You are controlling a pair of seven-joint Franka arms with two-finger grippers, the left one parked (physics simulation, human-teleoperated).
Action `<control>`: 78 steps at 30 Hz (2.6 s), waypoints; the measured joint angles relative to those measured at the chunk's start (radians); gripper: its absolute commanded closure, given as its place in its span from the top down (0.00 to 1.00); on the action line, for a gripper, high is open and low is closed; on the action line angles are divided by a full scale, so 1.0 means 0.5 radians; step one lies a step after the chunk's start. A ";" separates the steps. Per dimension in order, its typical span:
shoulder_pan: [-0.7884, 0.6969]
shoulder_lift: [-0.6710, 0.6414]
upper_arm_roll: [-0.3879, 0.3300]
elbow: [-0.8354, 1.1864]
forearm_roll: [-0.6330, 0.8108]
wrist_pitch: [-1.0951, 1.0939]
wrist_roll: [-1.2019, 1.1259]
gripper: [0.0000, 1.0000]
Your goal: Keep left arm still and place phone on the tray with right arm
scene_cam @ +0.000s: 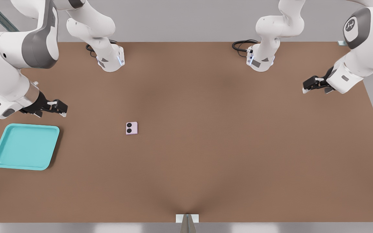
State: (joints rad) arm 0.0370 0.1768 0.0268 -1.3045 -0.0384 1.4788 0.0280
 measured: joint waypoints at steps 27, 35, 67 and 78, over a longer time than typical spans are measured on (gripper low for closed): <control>0.294 0.509 0.342 -1.498 -0.032 1.689 0.901 1.00; 0.234 0.535 0.345 -1.760 -0.041 2.097 1.038 1.00; 0.234 0.546 0.357 -1.880 -0.352 2.306 1.041 0.79; -0.434 0.401 0.355 -1.687 -0.353 2.289 0.824 0.79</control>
State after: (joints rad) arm -0.1799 0.3771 0.2043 -2.1480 -0.2146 2.6232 0.4399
